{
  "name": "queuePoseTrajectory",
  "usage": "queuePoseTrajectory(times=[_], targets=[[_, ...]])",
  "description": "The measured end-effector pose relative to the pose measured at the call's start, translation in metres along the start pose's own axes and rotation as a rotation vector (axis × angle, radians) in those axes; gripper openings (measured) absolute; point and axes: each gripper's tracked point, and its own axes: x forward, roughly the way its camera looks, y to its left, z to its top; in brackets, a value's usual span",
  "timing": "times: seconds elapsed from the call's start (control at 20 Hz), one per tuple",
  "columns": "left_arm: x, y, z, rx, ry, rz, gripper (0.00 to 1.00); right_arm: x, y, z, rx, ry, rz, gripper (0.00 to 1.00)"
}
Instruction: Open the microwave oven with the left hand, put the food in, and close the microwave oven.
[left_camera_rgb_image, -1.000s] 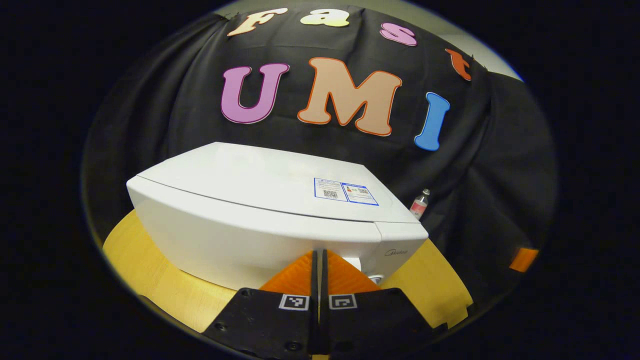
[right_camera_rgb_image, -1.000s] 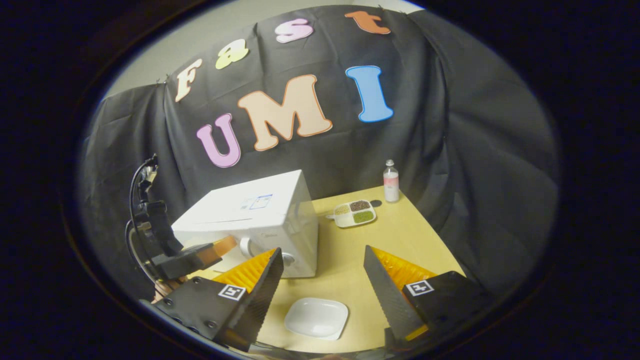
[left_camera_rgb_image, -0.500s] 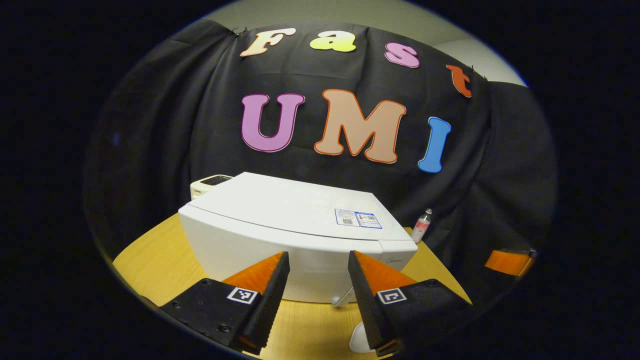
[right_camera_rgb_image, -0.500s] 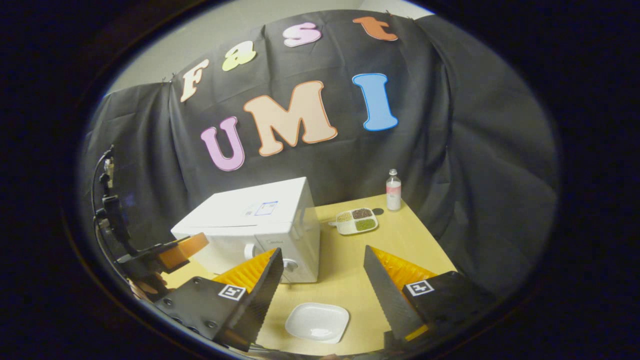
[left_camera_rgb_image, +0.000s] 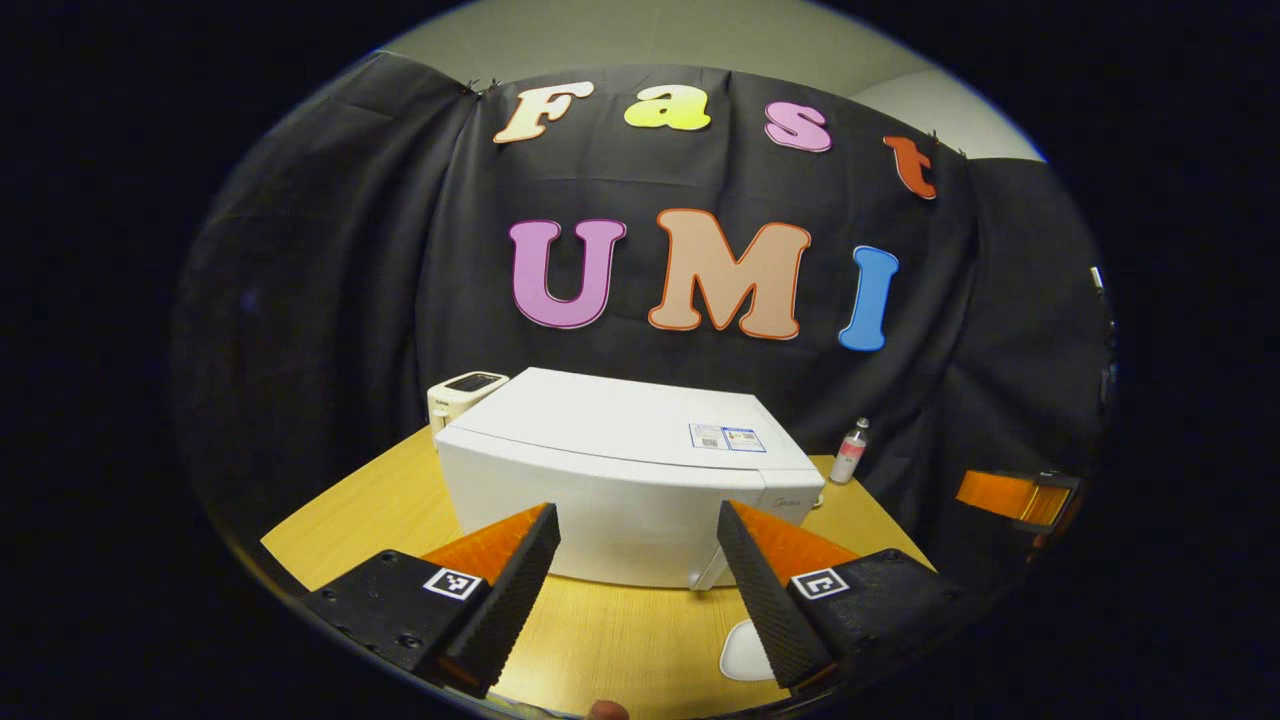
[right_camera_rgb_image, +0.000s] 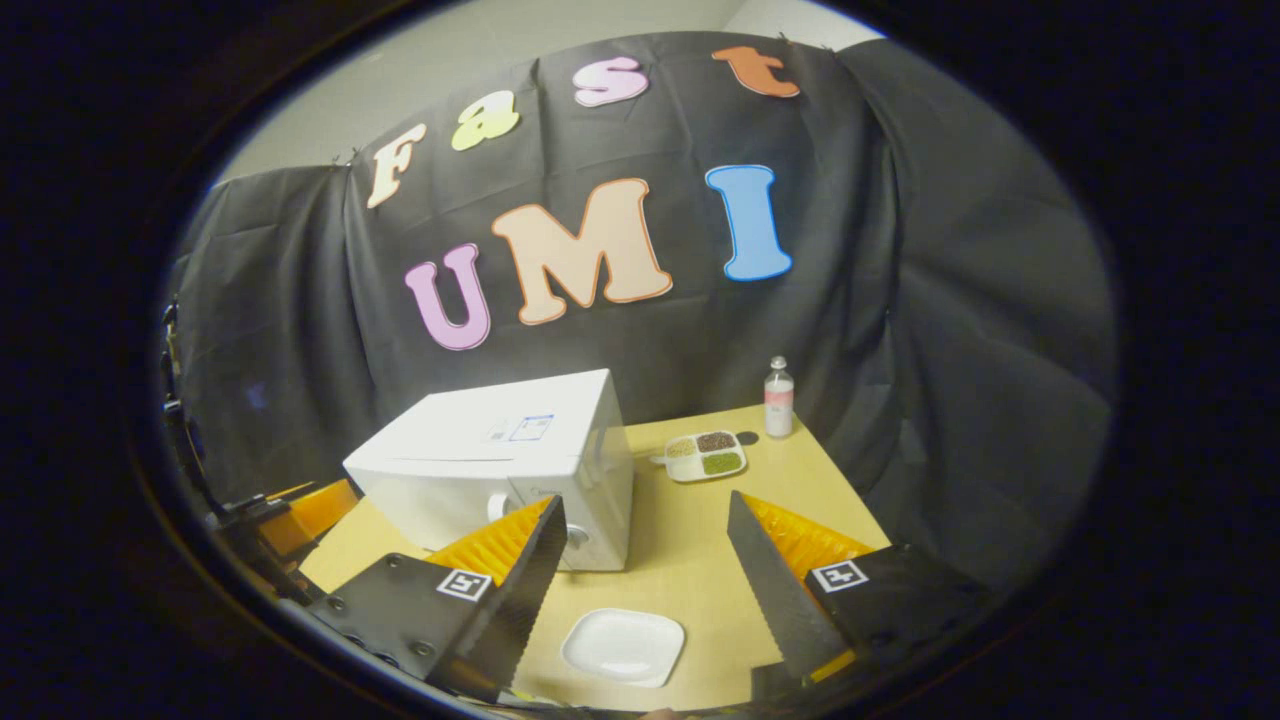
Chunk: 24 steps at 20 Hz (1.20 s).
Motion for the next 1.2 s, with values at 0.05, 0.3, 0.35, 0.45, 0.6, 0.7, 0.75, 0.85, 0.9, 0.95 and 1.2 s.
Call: queuePoseTrajectory(times=[0.05, 0.3, 0.35, 0.45, 0.6, 0.7, 0.75, 0.85, 0.9, 0.95, 1.2], targets=[[-0.002, -0.002, -0.001, -0.011, 0.003, -0.002, 0.94, -0.002, 0.0, 0.0, -0.008, -0.002, 0.001, 0.91], [-0.012, 0.003, 0.003, 0.014, -0.001, 0.012, 0.96, -0.015, 0.003, -0.004, -0.031, -0.007, 0.008, 0.92], [-0.014, 0.003, 0.002, 0.019, 0.002, 0.01, 0.96, -0.017, 0.004, -0.005, -0.033, -0.009, 0.009, 0.92], [-0.016, 0.002, 0.0, 0.026, 0.008, 0.003, 0.96, -0.019, 0.004, -0.007, -0.035, -0.008, 0.012, 0.92], [-0.016, -0.002, -0.011, 0.039, 0.033, -0.007, 0.96, -0.021, 0.003, -0.009, -0.034, -0.008, 0.012, 0.92], [-0.016, -0.005, -0.018, 0.053, 0.05, -0.015, 0.97, -0.022, 0.002, -0.01, -0.036, -0.011, 0.013, 0.92], [-0.016, -0.008, -0.019, 0.058, 0.054, -0.019, 0.96, -0.022, 0.001, -0.009, -0.038, -0.011, 0.012, 0.92], [-0.015, -0.011, -0.022, 0.072, 0.063, -0.021, 0.97, -0.022, -0.002, -0.013, -0.039, -0.006, 0.009, 0.92], [-0.015, -0.012, -0.024, 0.079, 0.067, -0.021, 0.97, -0.022, -0.003, -0.014, -0.037, -0.003, 0.009, 0.92], [-0.015, -0.014, -0.025, 0.08, 0.07, -0.025, 0.96, -0.022, -0.004, -0.014, -0.033, -0.001, 0.011, 0.92], [-0.012, -0.023, -0.029, 0.086, 0.085, -0.036, 0.96, -0.019, -0.009, -0.014, -0.031, -0.004, 0.005, 0.92]])
